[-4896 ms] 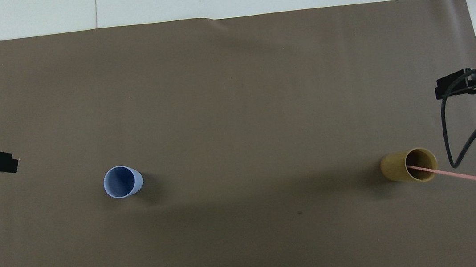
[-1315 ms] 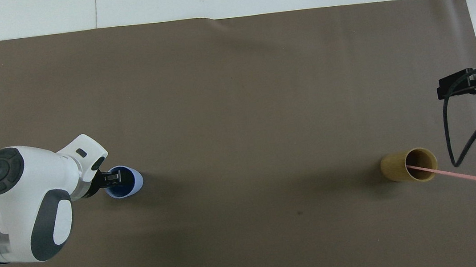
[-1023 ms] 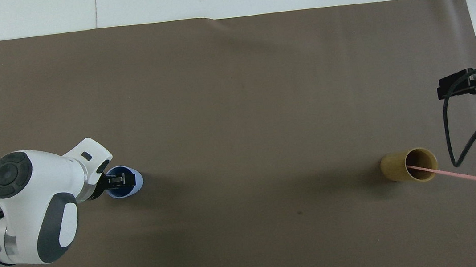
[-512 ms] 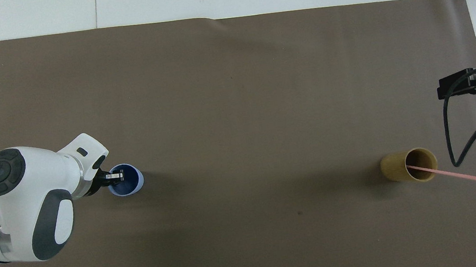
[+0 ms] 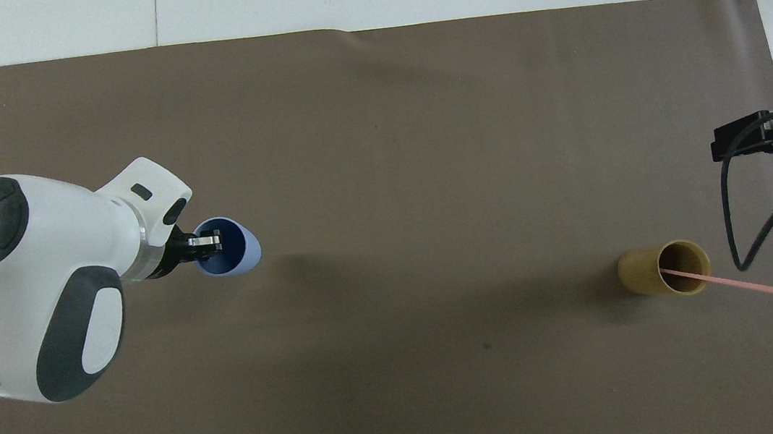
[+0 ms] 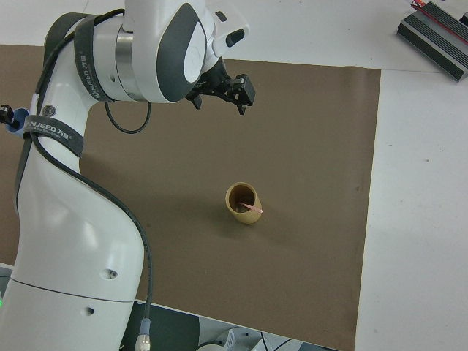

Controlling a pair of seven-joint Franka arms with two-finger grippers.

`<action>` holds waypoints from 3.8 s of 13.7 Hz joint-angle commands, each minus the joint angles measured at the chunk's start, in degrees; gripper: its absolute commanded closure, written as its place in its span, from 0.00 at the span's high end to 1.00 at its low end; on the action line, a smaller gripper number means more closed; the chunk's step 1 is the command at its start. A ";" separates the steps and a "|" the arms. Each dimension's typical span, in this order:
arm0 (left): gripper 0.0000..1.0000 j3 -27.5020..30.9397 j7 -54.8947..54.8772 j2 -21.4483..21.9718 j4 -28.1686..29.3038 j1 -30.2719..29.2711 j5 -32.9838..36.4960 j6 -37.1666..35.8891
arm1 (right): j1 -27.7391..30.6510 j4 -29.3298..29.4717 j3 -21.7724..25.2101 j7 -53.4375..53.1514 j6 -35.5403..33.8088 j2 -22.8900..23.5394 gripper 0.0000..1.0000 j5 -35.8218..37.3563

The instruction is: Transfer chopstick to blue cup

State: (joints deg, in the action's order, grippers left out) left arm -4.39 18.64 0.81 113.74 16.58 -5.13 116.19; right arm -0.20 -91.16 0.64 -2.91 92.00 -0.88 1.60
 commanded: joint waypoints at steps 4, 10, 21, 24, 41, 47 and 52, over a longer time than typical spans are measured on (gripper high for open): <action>0.00 0.70 13.95 -15.03 -16.26 15.12 2.39 -4.04 | 0.90 -1.39 -0.20 0.45 -0.25 -0.97 1.00 -1.16; 0.00 0.70 18.10 -18.39 -13.56 19.98 3.38 1.67 | 0.90 -2.27 -0.20 0.36 0.02 -1.58 1.00 -1.16; 1.00 0.88 17.57 -17.59 -6.77 20.07 4.08 8.09 | 5.73 -11.49 -0.11 9.13 6.35 -5.18 1.00 -8.36; 1.00 1.40 17.48 -15.32 -7.83 17.97 5.05 6.87 | 9.77 -17.98 -0.11 18.44 7.92 -7.64 1.00 -13.19; 1.00 1.32 -23.19 0.51 -6.78 -14.46 4.26 -12.30 | 15.05 -38.56 6.39 38.42 9.69 -14.77 0.62 -17.42; 1.00 1.32 -28.93 0.95 -12.90 -18.17 4.60 -17.02 | 14.44 -38.57 6.39 37.98 8.73 -14.50 0.00 -17.86; 1.00 0.97 -28.57 0.68 -22.41 -17.81 5.05 -28.18 | 14.88 -35.15 6.39 37.98 8.28 -12.92 0.00 -19.70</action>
State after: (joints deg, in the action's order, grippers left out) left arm -3.09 -9.64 1.61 93.95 -1.22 -1.08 92.37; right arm 13.89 -127.63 7.29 34.02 100.34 -13.81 -16.16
